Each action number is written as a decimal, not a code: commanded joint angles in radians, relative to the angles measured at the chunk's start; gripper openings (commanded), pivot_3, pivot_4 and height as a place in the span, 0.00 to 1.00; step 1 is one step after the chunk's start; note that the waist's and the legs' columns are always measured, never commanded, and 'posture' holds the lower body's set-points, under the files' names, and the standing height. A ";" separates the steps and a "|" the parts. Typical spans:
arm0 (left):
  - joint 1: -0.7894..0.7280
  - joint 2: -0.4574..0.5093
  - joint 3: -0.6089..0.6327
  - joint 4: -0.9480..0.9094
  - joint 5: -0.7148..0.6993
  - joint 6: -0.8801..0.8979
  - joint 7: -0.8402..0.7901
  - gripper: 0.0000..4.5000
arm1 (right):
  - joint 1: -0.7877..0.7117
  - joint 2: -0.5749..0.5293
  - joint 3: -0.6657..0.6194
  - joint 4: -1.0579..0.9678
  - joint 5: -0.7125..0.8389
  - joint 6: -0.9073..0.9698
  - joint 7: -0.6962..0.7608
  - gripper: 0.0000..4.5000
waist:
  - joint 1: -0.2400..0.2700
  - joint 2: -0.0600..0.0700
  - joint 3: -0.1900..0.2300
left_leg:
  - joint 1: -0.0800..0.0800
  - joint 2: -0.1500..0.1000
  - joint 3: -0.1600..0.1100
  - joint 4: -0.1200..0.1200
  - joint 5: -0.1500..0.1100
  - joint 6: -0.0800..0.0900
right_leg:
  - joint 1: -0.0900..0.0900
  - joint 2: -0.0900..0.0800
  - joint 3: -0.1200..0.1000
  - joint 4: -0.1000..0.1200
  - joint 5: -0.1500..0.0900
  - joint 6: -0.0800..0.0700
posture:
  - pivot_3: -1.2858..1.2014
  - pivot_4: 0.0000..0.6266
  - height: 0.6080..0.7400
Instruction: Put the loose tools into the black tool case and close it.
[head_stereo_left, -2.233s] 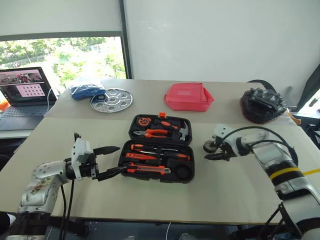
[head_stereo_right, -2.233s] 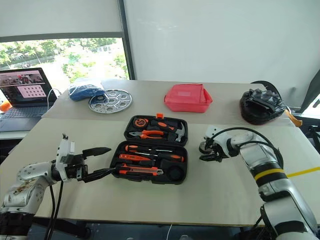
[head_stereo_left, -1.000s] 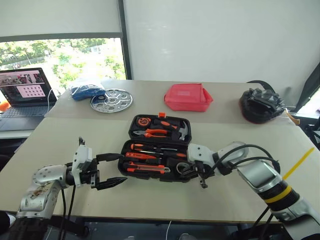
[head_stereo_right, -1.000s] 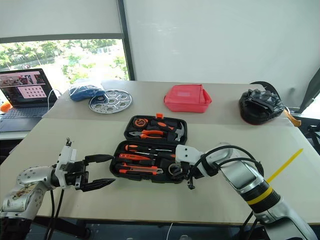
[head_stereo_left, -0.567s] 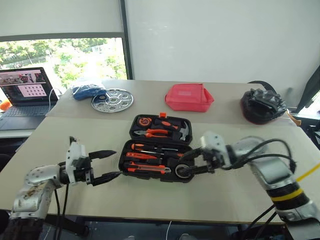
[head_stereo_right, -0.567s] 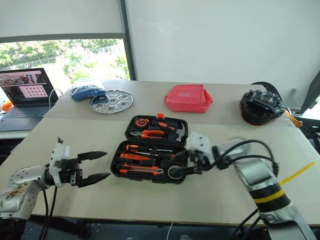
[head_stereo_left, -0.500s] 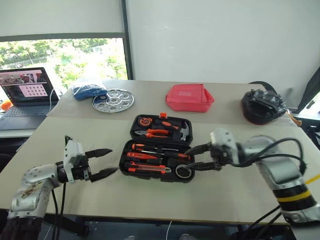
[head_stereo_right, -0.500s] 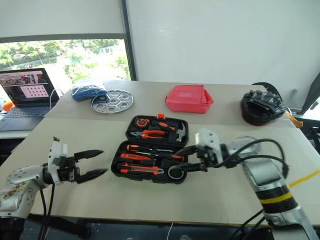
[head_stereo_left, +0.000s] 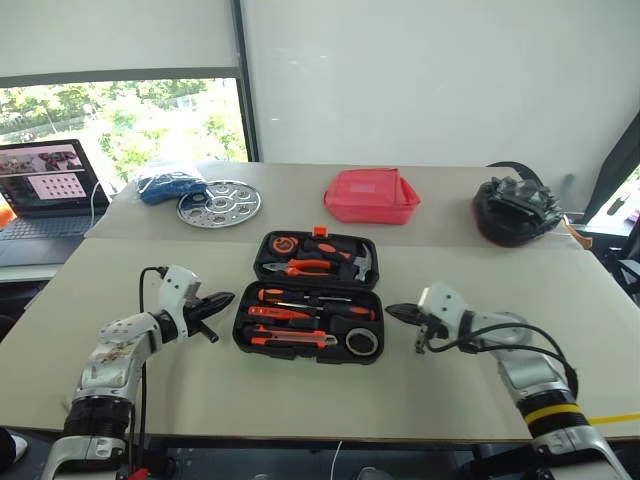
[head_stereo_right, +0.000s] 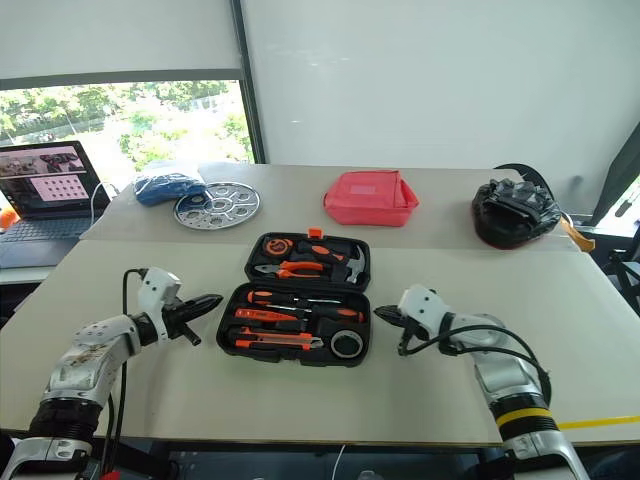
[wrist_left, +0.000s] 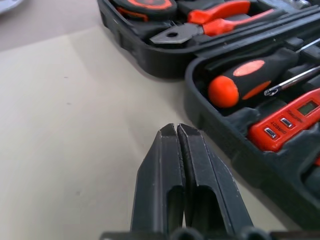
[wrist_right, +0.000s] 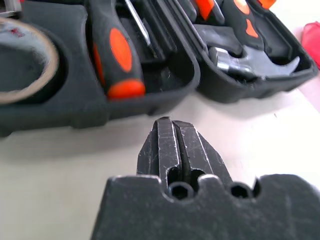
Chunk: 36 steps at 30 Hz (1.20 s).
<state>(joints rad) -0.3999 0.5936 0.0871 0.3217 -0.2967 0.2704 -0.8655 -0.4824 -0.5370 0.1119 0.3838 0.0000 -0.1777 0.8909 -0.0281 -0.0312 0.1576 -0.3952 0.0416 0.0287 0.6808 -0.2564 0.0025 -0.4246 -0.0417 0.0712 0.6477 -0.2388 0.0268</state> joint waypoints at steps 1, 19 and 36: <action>-0.004 0.008 -0.036 -0.065 -0.003 0.020 -0.057 0.02 | -0.023 0.012 0.010 -0.013 -0.005 -0.022 -0.010 0.00 | -0.001 0.000 0.000 | 0.000 0.000 0.000 0.000 0.000 0.000 | 0.000 0.000 0.000 0.000 0.000 0.000 | 0.52 0.24 1.00; 0.228 0.058 0.006 -0.337 -0.047 0.086 -0.104 0.02 | 0.194 -0.061 -0.015 -0.395 0.057 0.173 0.041 0.00 | -0.001 0.000 0.000 | 0.000 0.000 0.000 -0.001 0.000 0.000 | 0.000 -0.001 0.000 -0.001 0.000 0.000 | 0.52 0.24 1.00; 0.247 0.099 0.050 -0.299 -0.052 0.081 -0.131 0.02 | 0.269 -0.098 -0.004 -0.524 0.091 0.267 0.079 0.00 | -0.009 0.000 0.000 | 0.001 0.000 0.000 -0.001 0.000 0.000 | 0.000 0.000 0.000 -0.001 0.000 0.000 | 0.52 0.24 1.00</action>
<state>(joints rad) -0.1452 0.6771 0.1251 0.0458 -0.3205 0.3531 -0.9739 -0.2186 -0.6210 0.1148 -0.0812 0.0627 0.0937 0.9575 -0.0372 -0.0311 0.1576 -0.3943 0.0420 0.0285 0.6798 -0.2568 0.0027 -0.4241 -0.0417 0.0712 0.6471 -0.2393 0.0268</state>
